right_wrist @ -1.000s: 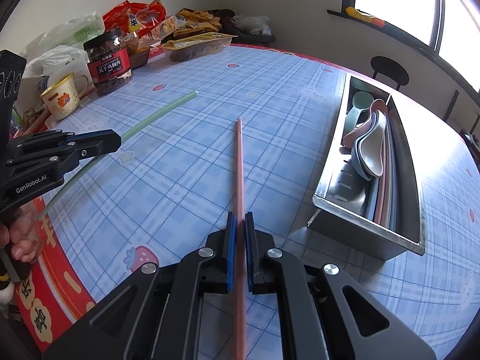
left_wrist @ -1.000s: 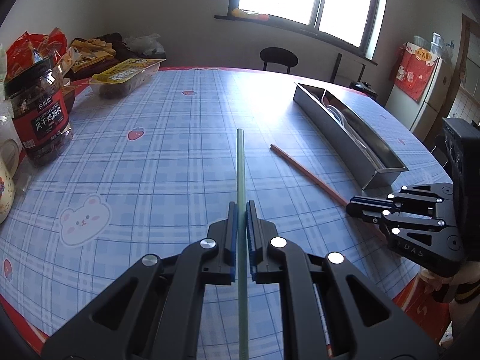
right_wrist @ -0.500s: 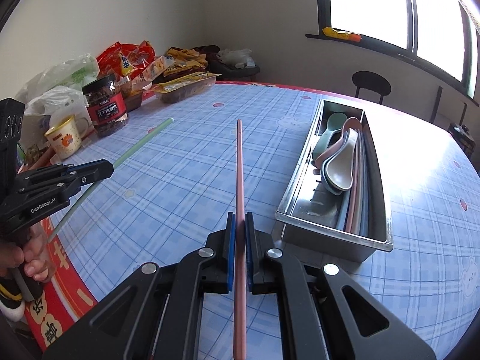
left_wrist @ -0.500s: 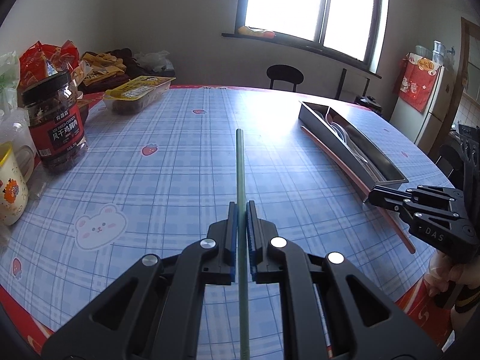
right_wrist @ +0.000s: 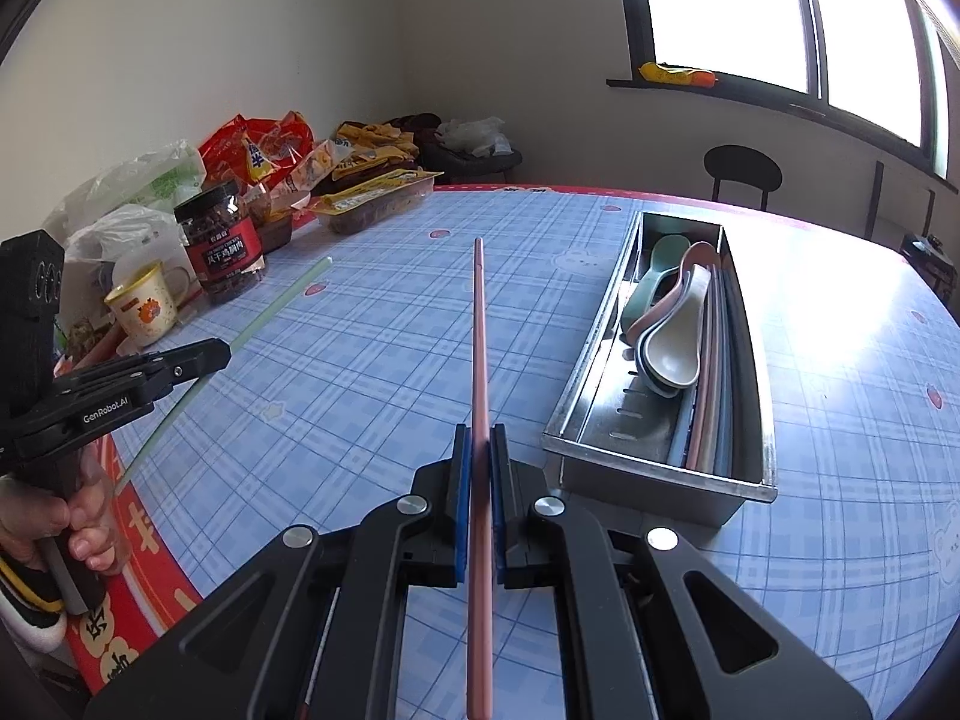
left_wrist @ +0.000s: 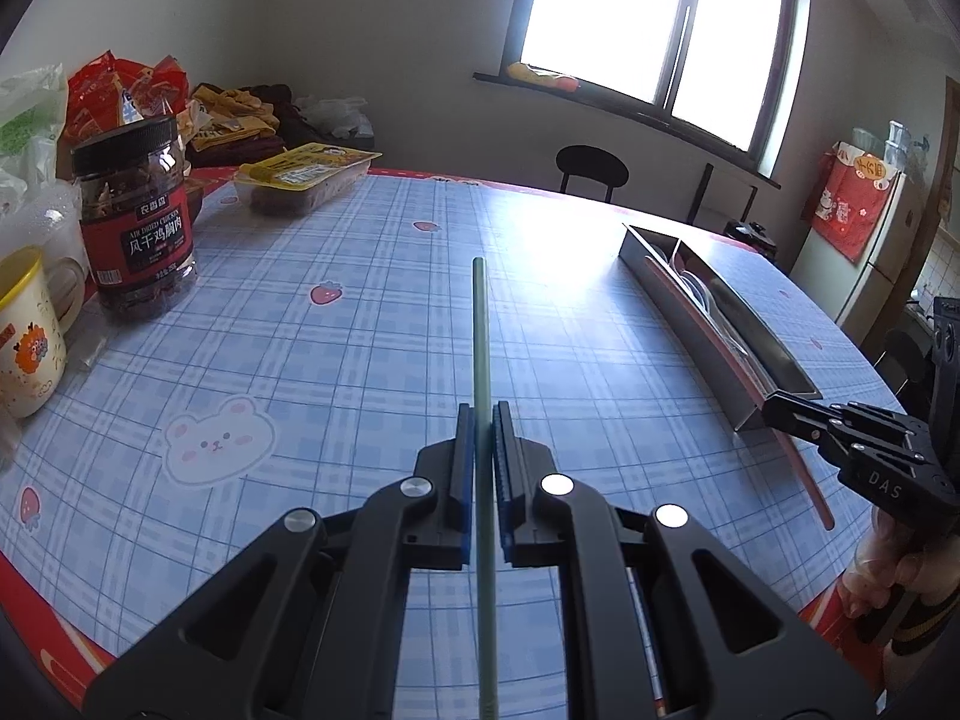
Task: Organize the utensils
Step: 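Lift and carry the green and pink chopsticks over the steel tray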
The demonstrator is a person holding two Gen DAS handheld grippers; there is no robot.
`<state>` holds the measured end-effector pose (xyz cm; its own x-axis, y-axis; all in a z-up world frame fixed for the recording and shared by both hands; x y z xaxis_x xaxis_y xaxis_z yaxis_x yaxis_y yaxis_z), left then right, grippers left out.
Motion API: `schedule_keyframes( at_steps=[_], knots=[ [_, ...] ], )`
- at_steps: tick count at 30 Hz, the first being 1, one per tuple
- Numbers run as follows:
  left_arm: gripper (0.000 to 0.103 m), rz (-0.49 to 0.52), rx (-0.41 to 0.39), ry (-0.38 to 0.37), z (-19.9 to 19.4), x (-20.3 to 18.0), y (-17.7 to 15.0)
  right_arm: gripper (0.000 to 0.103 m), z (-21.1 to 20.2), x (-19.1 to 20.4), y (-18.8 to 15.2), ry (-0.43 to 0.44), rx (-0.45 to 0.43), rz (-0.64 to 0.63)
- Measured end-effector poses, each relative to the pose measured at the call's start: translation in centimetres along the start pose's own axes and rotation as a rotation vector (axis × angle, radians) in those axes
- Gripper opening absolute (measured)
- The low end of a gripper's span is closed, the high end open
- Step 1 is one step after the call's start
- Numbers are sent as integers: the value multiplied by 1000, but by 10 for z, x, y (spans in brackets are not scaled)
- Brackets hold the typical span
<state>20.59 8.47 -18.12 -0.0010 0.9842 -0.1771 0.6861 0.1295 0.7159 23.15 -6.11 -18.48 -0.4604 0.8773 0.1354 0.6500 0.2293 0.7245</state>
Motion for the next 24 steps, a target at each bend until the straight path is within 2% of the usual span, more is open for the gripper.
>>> schedule_keyframes(
  at_steps=[8, 13, 17, 20, 22, 24],
  knots=[
    [10, 0, -39, -23, -15, -19, 24, 6, -10, -12, 8, 63, -49, 80],
    [10, -6, -66, -68, -22, -40, 47, 6, -21, -23, 27, 108, -85, 131],
    [10, -5, -80, -107, -17, -67, 70, 6, -27, -43, 59, 90, -140, 172],
    [10, -5, -85, -142, -6, -92, 88, 6, -28, -73, 79, 46, -193, 261],
    [10, -12, -78, -167, 5, -109, 97, 6, -25, -93, 82, 31, -215, 317],
    [10, -18, -63, -200, 19, -127, 106, 6, -17, -111, 76, 19, -197, 359]
  ],
)
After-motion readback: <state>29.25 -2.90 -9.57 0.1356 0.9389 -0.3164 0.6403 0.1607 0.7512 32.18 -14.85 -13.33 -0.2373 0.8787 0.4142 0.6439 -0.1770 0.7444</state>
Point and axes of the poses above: each gripper's, at about its wrist camera, not at the fingertips, and z roughly the way its jaws point, x to its left, y to its top, the point moved 9 cm from there along z, roughly the way its jaws point, and after that the axes turned 6 degrees about x, right-handed, at the moved point
